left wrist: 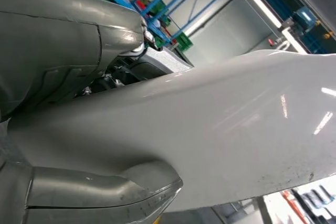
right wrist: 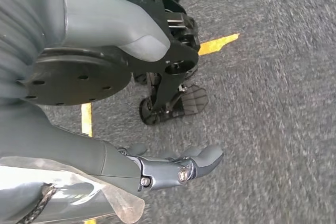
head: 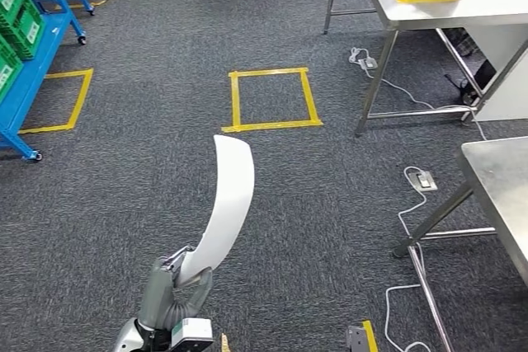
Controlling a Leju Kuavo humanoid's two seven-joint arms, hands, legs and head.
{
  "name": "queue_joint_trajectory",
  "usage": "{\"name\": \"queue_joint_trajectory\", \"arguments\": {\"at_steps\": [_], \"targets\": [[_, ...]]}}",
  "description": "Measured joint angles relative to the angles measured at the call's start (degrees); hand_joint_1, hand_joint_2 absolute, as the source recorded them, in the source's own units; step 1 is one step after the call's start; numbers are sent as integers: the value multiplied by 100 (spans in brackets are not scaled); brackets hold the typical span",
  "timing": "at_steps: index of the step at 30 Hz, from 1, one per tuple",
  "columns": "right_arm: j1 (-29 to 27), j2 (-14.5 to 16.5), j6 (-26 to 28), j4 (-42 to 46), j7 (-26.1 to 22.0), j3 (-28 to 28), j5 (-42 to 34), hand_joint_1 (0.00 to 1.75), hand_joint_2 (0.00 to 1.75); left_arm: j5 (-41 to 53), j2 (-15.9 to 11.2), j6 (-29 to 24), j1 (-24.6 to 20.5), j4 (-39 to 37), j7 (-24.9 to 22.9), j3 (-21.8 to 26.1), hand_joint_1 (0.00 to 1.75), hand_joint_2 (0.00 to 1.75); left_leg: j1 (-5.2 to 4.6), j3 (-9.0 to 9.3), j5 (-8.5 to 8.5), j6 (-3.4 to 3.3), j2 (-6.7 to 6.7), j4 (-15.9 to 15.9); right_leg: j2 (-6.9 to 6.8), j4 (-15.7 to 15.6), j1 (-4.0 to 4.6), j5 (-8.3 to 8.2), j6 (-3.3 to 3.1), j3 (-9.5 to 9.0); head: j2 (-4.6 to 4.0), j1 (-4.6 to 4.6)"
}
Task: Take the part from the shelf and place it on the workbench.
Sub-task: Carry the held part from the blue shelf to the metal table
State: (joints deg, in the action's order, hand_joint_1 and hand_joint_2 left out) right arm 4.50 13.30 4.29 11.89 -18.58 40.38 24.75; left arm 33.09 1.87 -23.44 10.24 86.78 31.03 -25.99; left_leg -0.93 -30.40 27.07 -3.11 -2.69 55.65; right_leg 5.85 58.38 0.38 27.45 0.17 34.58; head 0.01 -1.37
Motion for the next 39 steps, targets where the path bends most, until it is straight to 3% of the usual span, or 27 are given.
{"name": "queue_joint_trajectory", "arguments": {"at_steps": [2,3,5,6,7,9,11,13,15,16,18,20,21,22,23,25,27,29,31,33,35,36,37,39], "targets": [[18,-3,2,0,-3,2,6,0,175,-2,1,-10,5,2,-2,-9,175,175,32,28,-35,25,172,-80,-354,488,-1,298,52,252,1,-38],[26,-3,2,0,-4,2,8,0,175,-2,-1,-14,14,2,-2,-12,175,175,34,28,-32,25,256,-84,-462,859,-25,481,89,434,1,-55],[24,-3,1,0,-4,3,8,0,175,-2,-4,-15,25,2,-5,-15,175,175,47,30,-13,48,430,-78,-535,1405,-87,649,171,692,1,-55],[15,-3,1,0,-4,4,8,0,175,-2,-4,-15,26,2,-5,-16,175,175,61,36,2,69,510,-73,-561,1391,-119,578,215,676,0,-56],[7,-4,1,0,-4,5,8,0,175,-2,-4,-15,24,2,-6,-17,175,175,83,46,23,102,584,-60,-606,1141,-151,412,259,535,0,-55],[10,-1,1,1,-4,8,8,0,175,-2,-5,-15,21,2,-7,-16,175,175,106,63,85,195,705,-1,-809,364,-182,104,334,105,1,-67],[23,5,1,2,-5,10,9,0,175,-2,-9,-15,16,2,-8,-16,175,175,89,66,140,279,784,76,-929,-18,-176,34,283,-121,1,-64],[20,8,1,2,-7,13,10,0,175,-1,-11,-16,12,2,-10,-17,175,175,87,78,168,324,854,111,-846,-3,-160,58,163,-123,0,-41],[16,8,2,2,-7,15,10,0,175,-2,-12,-17,1,3,-10,-17,175,175,124,73,265,378,769,182,-744,4,-161,56,81,-116,0,-27],[20,8,2,2,-7,16,10,0,175,-2,-13,-18,-3,3,-9,-17,175,175,141,11,396,403,647,346,-688,2,-165,49,44,-115,0,-21],[28,8,2,2,-8,20,10,0,175,-2,-18,-19,8,4,-8,-17,175,175,155,-288,784,424,387,1037,-565,0,-161,36,-6,-108,1,-5],[27,8,2,2,-9,28,10,0,175,-2,-28,-19,22,4,-8,-17,175,175,150,-615,1013,405,322,1718,-415,1,-140,28,-27,-101,1,-2],[26,8,2,2,-9,33,10,0,175,-2,-33,-19,23,4,-8,-17,175,175,146,-669,961,380,312,1798,-337,2,-126,24,-33,-100,1,-3],[24,8,2,2,-9,38,9,0,175,-2,-38,-19,22,4,-8,-17,175,175,139,-622,798,341,292,1652,-255,2,-113,19,-38,-102,1,-4],[23,8,2,2,-10,43,9,0,175,-2,-40,-20,21,4,-8,-17,175,175,129,-486,560,288,226,1314,-173,2,-102,12,-39,-105,1,-3],[25,11,24,2,-30,48,1,0,175,-2,-45,-29,24,4,-8,-17,175,175,117,-192,207,162,-60,601,-29,4,-100,-5,-25,-96,0,-12],[27,17,106,3,-104,52,-7,0,175,-2,-50,-56,30,8,-10,-17,175,175,103,-67,152,98,-230,290,84,7,-122,-33,27,-50,0,9],[18,19,247,6,-250,57,-6,0,175,-5,-55,-95,33,22,-15,-17,175,175,107,-45,148,113,-125,196,166,-7,-139,-64,99,9,0,37],[9,19,399,14,-466,62,-14,0,175,-10,-55,-124,42,41,-22,-19,175,175,136,-16,97,135,23,92,-42,139,-120,45,152,123,1,11],[15,19,528,26,-723,71,-40,0,175,-7,-62,-135,70,55,-47,-21,175,175,136,-1,70,138,194,42,-389,709,-102,381,190,401,1,-33],[14,19,627,34,-949,86,-67,0,175,3,-75,-137,95,61,-83,-24,175,175,122,-11,74,132,375,46,-524,1390,-110,677,235,700,1,-53],[6,19,664,37,-1026,92,-76,0,175,8,-79,-137,100,62,-96,-26,175,175,118,-11,77,132,460,48,-550,1515,-113,692,254,734,1,-51],[-6,19,689,42,-1077,98,-80,0,175,12,-81,-137,100,63,-104,-28,175,175,116,-9,82,138,538,52,-579,1404,-114,598,265,645,1,-53],[-16,19,715,54,-1120,105,-83,0,175,21,-83,-137,98,75,-112,-33,175,175,111,10,104,170,667,65,-765,640,-105,281,255,188,1,-54]]}}
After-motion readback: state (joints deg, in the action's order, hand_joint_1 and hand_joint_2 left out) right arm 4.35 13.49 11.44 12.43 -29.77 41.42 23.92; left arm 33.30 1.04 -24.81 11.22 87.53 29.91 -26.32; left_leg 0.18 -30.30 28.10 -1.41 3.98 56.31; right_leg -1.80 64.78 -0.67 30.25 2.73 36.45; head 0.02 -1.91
